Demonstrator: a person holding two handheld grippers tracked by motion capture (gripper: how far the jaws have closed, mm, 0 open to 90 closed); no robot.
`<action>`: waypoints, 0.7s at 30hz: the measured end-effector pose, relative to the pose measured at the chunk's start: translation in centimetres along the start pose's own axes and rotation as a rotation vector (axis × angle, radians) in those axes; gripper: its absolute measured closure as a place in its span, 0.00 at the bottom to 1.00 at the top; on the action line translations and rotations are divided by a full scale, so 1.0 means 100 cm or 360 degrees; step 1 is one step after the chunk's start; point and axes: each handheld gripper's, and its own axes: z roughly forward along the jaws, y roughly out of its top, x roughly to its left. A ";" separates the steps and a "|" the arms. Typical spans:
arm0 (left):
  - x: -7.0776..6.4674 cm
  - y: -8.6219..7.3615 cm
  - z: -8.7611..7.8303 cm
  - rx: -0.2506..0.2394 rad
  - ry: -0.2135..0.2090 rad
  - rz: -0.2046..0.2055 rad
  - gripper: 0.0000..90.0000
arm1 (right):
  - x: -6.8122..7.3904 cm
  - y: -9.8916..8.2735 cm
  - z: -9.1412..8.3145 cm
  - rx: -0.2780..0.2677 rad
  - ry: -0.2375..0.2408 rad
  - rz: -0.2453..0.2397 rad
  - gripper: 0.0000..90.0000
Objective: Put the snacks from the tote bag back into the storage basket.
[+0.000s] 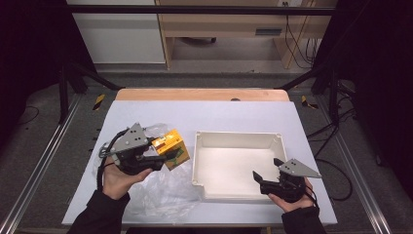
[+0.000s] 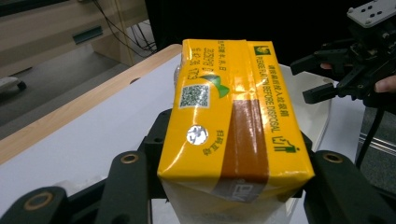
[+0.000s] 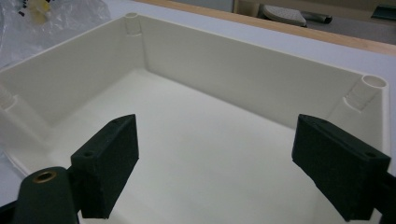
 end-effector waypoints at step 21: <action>-0.015 0.009 0.057 0.0050 -0.0189 0.0101 0.56 | -0.002 0.001 -0.002 -0.0014 -0.0003 0.0009 0.16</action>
